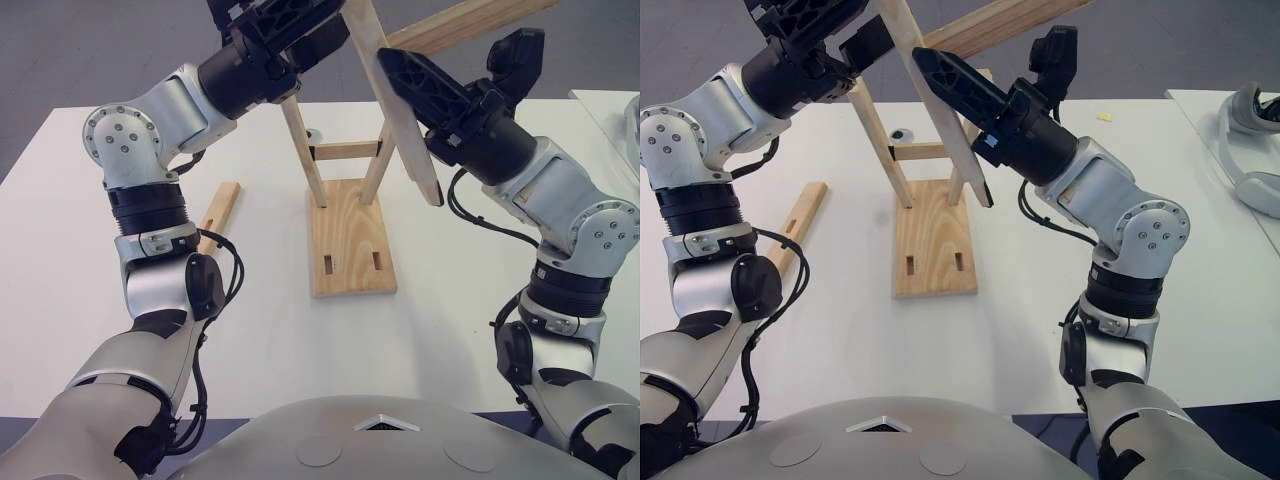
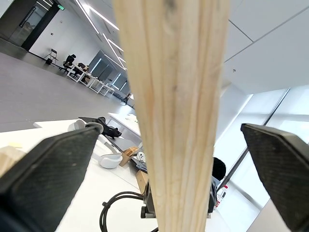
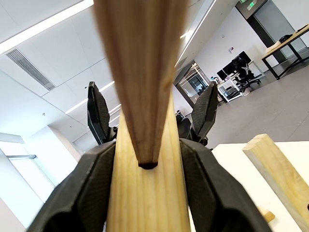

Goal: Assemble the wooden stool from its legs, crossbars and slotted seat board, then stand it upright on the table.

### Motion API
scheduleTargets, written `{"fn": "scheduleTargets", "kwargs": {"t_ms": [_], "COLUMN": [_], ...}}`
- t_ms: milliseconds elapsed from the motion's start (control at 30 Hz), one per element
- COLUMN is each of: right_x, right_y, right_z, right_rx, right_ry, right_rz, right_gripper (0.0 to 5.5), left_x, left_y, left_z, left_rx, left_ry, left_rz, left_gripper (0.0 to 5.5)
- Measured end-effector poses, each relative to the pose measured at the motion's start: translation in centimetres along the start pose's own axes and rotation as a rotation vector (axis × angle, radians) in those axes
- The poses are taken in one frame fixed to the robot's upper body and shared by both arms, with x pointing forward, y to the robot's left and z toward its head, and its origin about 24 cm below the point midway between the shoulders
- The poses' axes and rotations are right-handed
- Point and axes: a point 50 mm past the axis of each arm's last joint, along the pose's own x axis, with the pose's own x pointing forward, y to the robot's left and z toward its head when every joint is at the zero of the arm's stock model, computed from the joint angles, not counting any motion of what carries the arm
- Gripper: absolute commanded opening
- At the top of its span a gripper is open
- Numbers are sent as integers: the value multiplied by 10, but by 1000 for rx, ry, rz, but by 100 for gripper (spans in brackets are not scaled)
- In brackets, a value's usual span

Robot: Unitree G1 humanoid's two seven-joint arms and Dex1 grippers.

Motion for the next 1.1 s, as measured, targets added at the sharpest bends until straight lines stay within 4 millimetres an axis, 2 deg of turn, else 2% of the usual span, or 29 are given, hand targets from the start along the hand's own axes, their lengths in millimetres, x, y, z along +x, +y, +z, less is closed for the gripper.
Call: {"fn": "scheduleTargets", "kwargs": {"t_ms": [233,600,667,1000,1033,1100], "right_x": [-3,-2,-2,-2,-2,-3], "right_y": [-3,-3,-2,-5,-6,-7], "right_z": [-3,-9,-10,-10,-10,-9], "right_rx": [-2,9,10,15,17,16], "right_ry": [10,43,47,36,35,33], "right_rz": [-31,-13,-10,-25,-31,-41], "right_gripper": [207,207,207,207,244,273], "left_x": [0,-4,-4,-4,-4,-5], "left_y": [-5,-1,0,4,5,7], "left_z": [-4,-7,-7,-9,-9,-6], "left_rx": [-17,-31,-31,-37,-42,-36], "left_ry": [27,23,18,-6,-9,-37], "left_rz": [-35,-17,-13,8,15,26], "left_gripper": [408,218,204,204,204,204]}}
